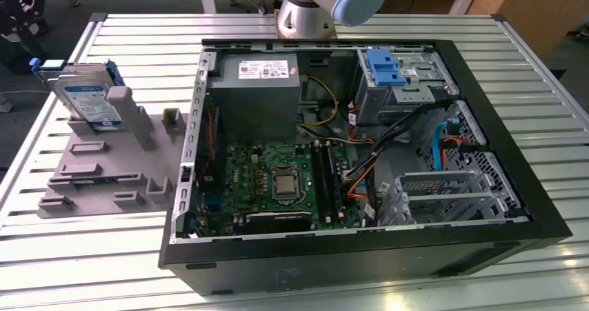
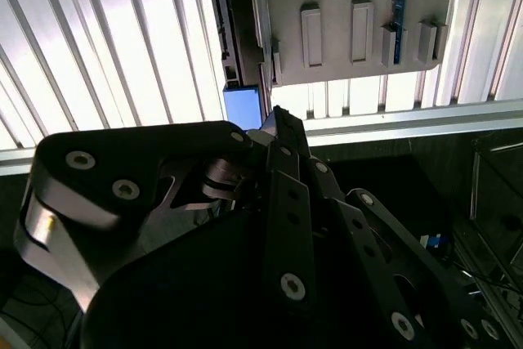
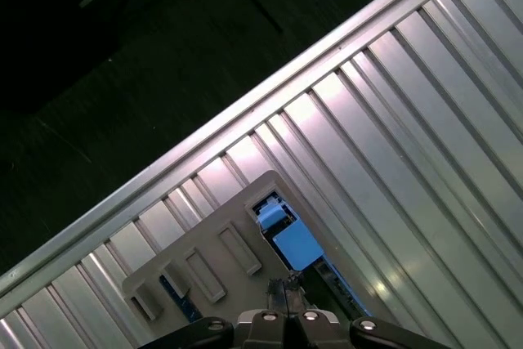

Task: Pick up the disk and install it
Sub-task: 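Pick up the disk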

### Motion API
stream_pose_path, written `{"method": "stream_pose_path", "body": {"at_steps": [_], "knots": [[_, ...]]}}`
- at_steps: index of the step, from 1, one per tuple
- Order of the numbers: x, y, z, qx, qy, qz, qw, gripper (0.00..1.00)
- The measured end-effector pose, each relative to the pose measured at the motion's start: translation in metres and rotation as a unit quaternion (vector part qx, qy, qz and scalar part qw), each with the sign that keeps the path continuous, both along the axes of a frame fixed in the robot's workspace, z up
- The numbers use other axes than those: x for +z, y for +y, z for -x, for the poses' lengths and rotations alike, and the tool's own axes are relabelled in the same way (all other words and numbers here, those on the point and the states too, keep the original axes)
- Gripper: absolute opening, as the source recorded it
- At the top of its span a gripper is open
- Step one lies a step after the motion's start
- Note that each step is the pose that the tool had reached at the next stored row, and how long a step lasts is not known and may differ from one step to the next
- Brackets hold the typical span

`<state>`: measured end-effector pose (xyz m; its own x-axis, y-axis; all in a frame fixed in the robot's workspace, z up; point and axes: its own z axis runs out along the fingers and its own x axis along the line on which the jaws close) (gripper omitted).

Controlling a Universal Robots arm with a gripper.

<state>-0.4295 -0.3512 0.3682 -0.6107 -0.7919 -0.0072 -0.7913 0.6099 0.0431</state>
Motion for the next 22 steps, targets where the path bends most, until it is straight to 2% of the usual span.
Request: {"method": "stream_pose_path", "body": {"at_steps": [6, 10, 14, 18, 20, 22], "knots": [[0.0000, 0.0000, 0.0000, 0.002, 0.0000, 0.0000, 1.0000, 0.11], [-0.0004, 0.0000, 0.0000, 0.036, 0.0000, 0.0000, 0.9994, 0.11], [-0.0007, 0.0000, 0.0000, 0.071, 0.0000, 0.0000, 0.9975, 0.11], [-0.0008, 0.0001, 0.0000, 0.103, 0.0000, 0.0000, 0.9947, 0.11], [-0.0009, 0.0005, 0.0000, 0.110, 0.0000, 0.0000, 0.9939, 0.11], [-0.0009, 0.0006, 0.0000, 0.113, 0.0000, 0.0000, 0.9936, 0.11]]}}
